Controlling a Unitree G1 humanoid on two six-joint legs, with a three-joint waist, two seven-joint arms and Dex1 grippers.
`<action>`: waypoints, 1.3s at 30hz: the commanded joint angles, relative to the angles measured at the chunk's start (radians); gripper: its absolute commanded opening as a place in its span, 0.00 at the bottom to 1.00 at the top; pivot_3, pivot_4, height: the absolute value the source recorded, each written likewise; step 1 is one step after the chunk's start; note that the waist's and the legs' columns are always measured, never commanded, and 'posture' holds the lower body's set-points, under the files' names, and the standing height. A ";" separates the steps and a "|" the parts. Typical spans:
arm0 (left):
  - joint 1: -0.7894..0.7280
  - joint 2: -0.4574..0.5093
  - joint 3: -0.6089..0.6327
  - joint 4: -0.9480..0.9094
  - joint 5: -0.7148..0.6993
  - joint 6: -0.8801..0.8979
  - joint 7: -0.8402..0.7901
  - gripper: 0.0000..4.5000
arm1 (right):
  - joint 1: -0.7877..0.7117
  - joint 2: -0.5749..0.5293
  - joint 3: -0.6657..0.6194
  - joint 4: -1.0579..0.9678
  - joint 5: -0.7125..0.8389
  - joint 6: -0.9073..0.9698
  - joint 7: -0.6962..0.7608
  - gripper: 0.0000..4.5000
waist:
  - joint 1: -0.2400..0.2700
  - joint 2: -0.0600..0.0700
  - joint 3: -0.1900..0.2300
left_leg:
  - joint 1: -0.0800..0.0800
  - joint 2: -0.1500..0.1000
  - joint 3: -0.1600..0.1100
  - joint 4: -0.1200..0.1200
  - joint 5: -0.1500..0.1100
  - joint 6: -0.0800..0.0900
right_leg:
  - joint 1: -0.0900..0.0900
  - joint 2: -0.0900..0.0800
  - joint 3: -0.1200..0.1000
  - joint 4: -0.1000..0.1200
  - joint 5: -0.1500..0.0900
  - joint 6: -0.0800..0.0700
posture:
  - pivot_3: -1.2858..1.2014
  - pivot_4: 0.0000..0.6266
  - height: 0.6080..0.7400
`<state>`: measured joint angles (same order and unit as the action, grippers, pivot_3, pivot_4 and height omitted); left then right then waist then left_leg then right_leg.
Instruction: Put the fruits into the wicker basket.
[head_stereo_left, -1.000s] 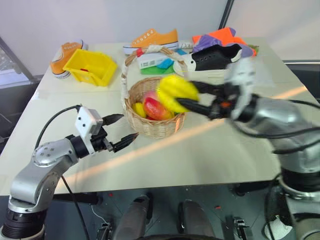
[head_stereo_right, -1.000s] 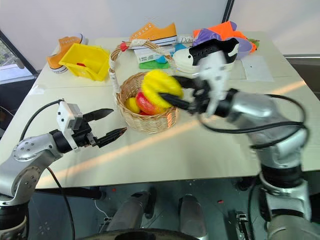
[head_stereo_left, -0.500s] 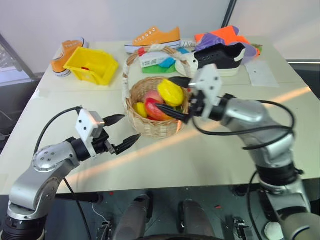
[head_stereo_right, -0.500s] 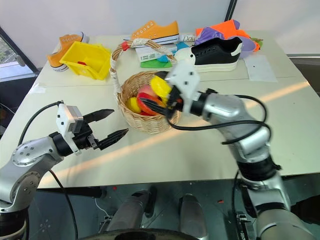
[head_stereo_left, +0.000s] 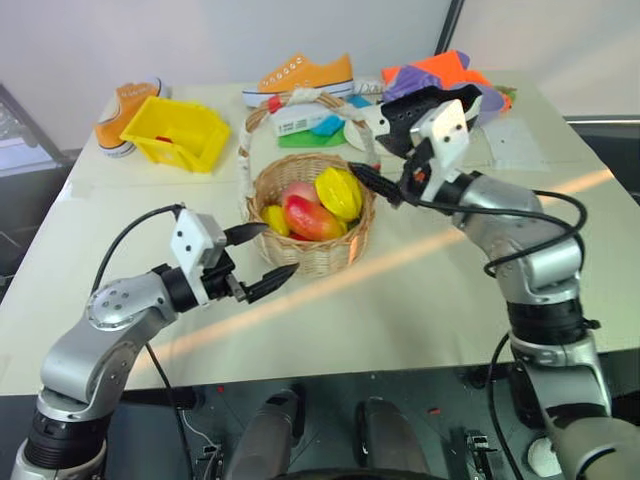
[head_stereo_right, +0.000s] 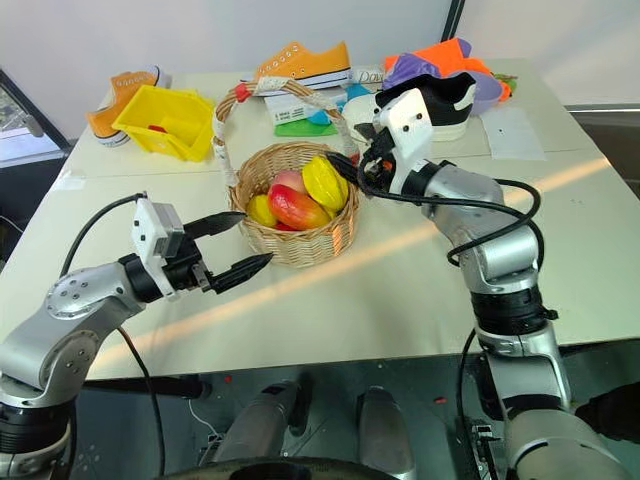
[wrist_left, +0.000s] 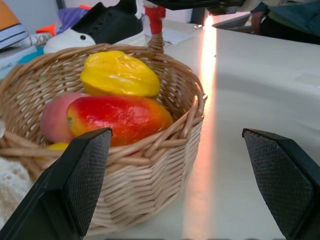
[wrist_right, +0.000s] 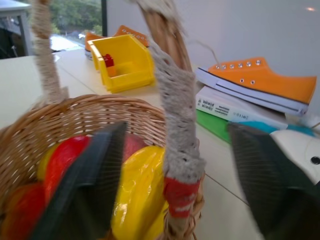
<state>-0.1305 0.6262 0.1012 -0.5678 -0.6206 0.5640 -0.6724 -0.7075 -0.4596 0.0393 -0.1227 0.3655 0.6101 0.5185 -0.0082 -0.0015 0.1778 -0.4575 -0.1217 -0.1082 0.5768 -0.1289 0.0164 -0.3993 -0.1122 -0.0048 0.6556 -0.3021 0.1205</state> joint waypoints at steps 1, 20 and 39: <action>0.011 0.004 0.018 -0.043 -0.010 0.000 0.010 1.00 | -0.029 0.006 -0.029 -0.014 -0.014 -0.019 -0.016 0.29 | -0.001 0.000 0.000 | 0.000 0.000 0.000 0.000 0.000 0.000 | 0.000 0.000 0.000 0.000 0.000 0.000 | 0.52 0.24 1.00; -0.086 -0.033 -0.085 0.014 0.008 -0.015 -0.018 1.00 | 0.025 -0.287 -0.449 0.484 -0.188 -0.282 -0.286 0.00 | 0.000 0.001 0.000 | 0.001 0.000 0.001 0.001 0.001 0.000 | 0.005 0.000 0.000 0.000 0.000 0.000 | 0.52 0.24 1.00; 0.059 0.032 0.063 0.079 0.070 -0.045 0.009 1.00 | 0.492 -0.415 -0.611 0.152 0.010 -0.251 0.110 0.87 | 0.017 0.003 0.001 | 0.005 0.000 0.002 0.001 0.000 0.001 | 0.008 -0.001 0.001 0.000 -0.002 -0.003 | 0.52 0.24 1.00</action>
<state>-0.0849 0.6472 0.1151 -0.4929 -0.5687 0.5502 -0.6606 -0.2321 -0.8548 -0.5232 0.1105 0.3214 0.3616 0.5699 0.0088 0.0012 0.1784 -0.4528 -0.1217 -0.1063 0.5780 -0.1291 0.0176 -0.3910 -0.1131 -0.0035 0.6556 -0.3039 0.1176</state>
